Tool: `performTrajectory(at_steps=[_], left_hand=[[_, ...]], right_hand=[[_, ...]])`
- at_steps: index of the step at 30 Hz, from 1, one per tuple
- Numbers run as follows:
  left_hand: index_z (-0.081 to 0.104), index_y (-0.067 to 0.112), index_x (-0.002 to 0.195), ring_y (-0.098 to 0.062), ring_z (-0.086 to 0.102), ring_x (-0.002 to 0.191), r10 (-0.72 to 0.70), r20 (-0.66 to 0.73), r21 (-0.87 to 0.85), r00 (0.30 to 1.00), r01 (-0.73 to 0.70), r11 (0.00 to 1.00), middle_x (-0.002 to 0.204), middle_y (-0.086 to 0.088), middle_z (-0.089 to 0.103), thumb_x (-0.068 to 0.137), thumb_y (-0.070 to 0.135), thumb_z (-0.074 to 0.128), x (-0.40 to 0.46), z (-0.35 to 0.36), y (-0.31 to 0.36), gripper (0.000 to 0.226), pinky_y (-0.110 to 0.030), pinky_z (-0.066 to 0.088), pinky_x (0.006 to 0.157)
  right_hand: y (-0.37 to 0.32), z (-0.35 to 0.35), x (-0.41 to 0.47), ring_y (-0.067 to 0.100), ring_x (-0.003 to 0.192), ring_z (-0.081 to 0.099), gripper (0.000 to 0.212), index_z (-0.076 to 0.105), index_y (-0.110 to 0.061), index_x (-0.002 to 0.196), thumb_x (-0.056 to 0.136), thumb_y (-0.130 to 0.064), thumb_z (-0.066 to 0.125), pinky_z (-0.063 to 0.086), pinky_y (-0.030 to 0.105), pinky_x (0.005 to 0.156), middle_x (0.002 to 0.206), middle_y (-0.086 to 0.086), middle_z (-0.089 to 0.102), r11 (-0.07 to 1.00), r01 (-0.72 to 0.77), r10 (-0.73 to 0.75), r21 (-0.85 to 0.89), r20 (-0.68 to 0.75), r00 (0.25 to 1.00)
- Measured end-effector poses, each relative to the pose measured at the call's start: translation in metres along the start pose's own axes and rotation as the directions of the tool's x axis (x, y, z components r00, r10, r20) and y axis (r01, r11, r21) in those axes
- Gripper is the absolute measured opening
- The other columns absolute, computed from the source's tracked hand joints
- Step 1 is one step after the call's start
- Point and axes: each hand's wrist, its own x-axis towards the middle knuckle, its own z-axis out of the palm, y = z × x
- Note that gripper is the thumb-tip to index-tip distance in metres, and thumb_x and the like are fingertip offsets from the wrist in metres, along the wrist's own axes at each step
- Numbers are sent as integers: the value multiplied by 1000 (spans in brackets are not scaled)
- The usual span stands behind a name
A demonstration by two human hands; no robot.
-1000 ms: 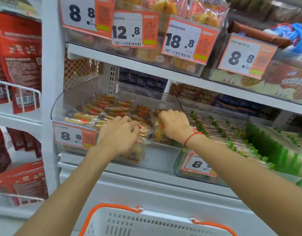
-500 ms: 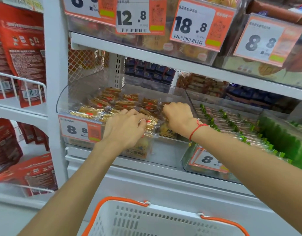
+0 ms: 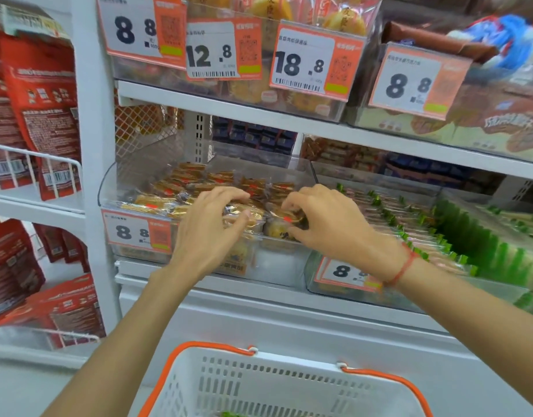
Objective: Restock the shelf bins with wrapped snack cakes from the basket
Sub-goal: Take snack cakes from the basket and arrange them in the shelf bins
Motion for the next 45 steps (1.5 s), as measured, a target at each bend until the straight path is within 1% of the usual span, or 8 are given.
performTrajectory(at_steps=[4, 7, 13, 22, 26, 34, 40, 45], left_hand=[[63, 30, 113, -10, 53, 108, -9, -15, -11, 1000, 9, 1000, 117, 14, 60, 89, 30, 58, -37, -2, 23, 24, -30, 43, 90], [56, 35, 121, -12, 53, 112, -109, 278, 76, 954, 92, 993, 121, 13, 55, 92, 35, 56, -68, 5, 42, 29, -32, 44, 87], [39, 33, 140, -18, 42, 132, -310, 775, 359, 550, 19, 933, 147, 9, 41, 98, 45, 44, -134, 45, 48, 45, -32, 36, 102], [52, 22, 126, -23, 56, 109, -535, 836, 538, 120, 7, 843, 127, -1, 56, 100, 36, 40, -245, 99, -24, 32, -34, 46, 88], [59, 20, 119, -21, 58, 109, -535, 825, 541, 180, 20, 841, 122, -1, 61, 96, 28, 48, -305, 104, -45, 27, -31, 47, 88], [48, 25, 120, -19, 49, 115, -361, 928, 357, -91, -55, 932, 126, 3, 49, 92, 44, 55, -376, 127, -44, 35, -32, 39, 93], [51, 24, 120, -17, 54, 112, -470, 883, 469, -5, -68, 881, 123, 4, 58, 91, 32, 60, -381, 135, -35, 31, -28, 41, 86], [54, 26, 123, -12, 52, 116, -486, 874, 470, -18, 283, 836, 127, 8, 57, 91, 28, 60, -354, 141, -34, 33, -31, 43, 100]], right_hand=[[-4, -9, -65, 13, 87, 53, 20, 62, -27, 105, 86, -29, 66, 44, 31, 69, 90, -11, 56, 972, -45, 58, 232, -47, 997], [-3, 13, -101, 12, 88, 55, 20, 59, -33, 105, 86, -36, 63, 40, 29, 67, 91, -14, 57, 963, -136, 84, 232, 218, 972], [-8, 101, -161, 23, 116, 51, 36, 52, -27, 127, 93, -40, 56, 40, 31, 87, 122, 0, 58, 969, -199, 35, 144, 723, 690], [-31, 222, -246, 29, 118, 52, 32, 54, -15, 127, 97, -26, 50, 45, 40, 96, 136, 7, 51, 901, -357, -115, 247, 929, 352], [-52, 254, -282, 26, 124, 48, 39, 47, -15, 136, 98, -24, 51, 42, 34, 95, 140, 7, 47, 885, -345, -197, 313, 922, 333], [-105, 290, -345, 29, 117, 47, 43, 50, -20, 134, 93, -25, 61, 43, 37, 83, 128, 10, 47, 889, -187, -331, 419, 867, 372], [-115, 288, -353, 26, 98, 53, 18, 58, -13, 109, 97, -26, 51, 41, 35, 76, 115, 12, 60, 846, -337, -278, 413, 882, 381], [-92, 270, -320, 26, 103, 56, 30, 54, -9, 124, 100, -26, 48, 43, 30, 78, 120, 10, 59, 730, -544, -268, 414, 905, 329]])
